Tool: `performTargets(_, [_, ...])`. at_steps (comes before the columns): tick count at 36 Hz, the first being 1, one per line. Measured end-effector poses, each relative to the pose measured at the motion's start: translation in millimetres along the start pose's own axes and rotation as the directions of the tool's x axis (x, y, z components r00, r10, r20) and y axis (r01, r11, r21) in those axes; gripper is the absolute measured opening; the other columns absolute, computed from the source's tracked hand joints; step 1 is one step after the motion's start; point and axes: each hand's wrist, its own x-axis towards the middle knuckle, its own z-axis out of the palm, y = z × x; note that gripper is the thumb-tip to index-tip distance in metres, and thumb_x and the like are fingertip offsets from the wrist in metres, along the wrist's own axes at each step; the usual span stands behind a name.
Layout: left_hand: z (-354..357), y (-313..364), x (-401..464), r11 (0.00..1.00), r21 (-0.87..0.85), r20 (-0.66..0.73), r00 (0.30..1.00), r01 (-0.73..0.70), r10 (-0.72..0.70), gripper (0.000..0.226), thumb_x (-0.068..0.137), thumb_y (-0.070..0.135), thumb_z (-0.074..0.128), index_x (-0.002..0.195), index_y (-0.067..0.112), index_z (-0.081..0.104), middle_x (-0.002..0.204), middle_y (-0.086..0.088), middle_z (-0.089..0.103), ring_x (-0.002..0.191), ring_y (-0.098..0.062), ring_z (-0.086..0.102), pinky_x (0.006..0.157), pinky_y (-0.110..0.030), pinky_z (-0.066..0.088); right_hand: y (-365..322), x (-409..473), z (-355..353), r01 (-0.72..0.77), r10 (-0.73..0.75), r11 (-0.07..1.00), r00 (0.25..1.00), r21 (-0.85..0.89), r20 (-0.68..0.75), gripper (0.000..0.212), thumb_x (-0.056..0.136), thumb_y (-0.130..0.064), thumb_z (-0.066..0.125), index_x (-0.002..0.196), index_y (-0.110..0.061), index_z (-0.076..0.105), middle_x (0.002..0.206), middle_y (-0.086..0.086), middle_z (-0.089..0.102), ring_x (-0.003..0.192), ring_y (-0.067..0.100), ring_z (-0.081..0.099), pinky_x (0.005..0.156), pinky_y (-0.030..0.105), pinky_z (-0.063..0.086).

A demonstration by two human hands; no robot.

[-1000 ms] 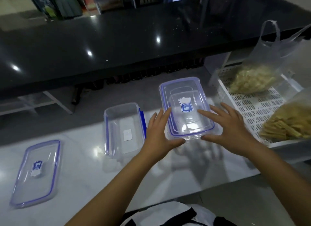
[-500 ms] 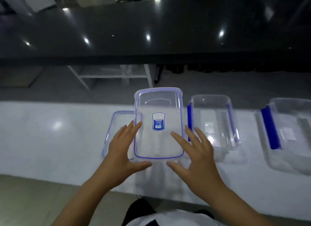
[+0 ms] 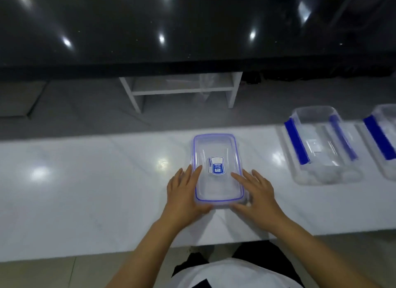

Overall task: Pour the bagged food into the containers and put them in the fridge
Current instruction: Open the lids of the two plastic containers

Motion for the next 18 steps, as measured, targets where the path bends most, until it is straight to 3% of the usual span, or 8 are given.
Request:
performTargets(6, [2, -17, -1, 0.999, 0.02, -0.015, 0.999, -0.03, 0.031, 0.111, 0.07, 0.072, 0.063, 0.157, 0.036, 0.004, 0.167, 0.004, 0.01, 0.152, -0.023, 0.003, 0.122, -0.04, 0.006, -1, 2, 9, -0.01, 0.013, 0.998, 0.999, -0.07, 0.042, 0.081, 0.084, -0.055, 0.069, 0.138, -0.061, 0.009, 0.164, -0.009, 0.017, 0.152, 0.019, 0.003, 0.122, 0.045, 0.002])
performTargets(14, [-7, -25, 20, 1.0, 0.01, -0.025, 1.0, -0.018, 0.018, 0.11, 0.069, 0.071, 0.062, 0.156, 0.037, 0.004, 0.165, 0.004, 0.014, 0.152, -0.024, 0.004, 0.123, -0.045, 0.006, -7, 28, 10, -0.026, 0.028, 0.997, 0.999, -0.068, 0.038, 0.079, 0.085, -0.053, 0.069, 0.14, -0.06, 0.012, 0.163, -0.009, 0.023, 0.152, 0.02, 0.007, 0.12, 0.039, 0.004])
performTargets(18, [-17, -29, 37, 1.0, 0.026, -0.001, 1.0, 0.008, -0.008, 0.112, 0.068, 0.066, 0.066, 0.156, 0.036, 0.004, 0.165, 0.003, 0.014, 0.152, -0.026, 0.005, 0.123, -0.046, 0.007, -12, 45, 10, -0.042, 0.044, 0.997, 0.999, -0.066, 0.028, 0.082, 0.084, -0.05, 0.072, 0.149, -0.05, 0.021, 0.163, -0.006, 0.025, 0.151, 0.019, 0.008, 0.119, 0.036, 0.004])
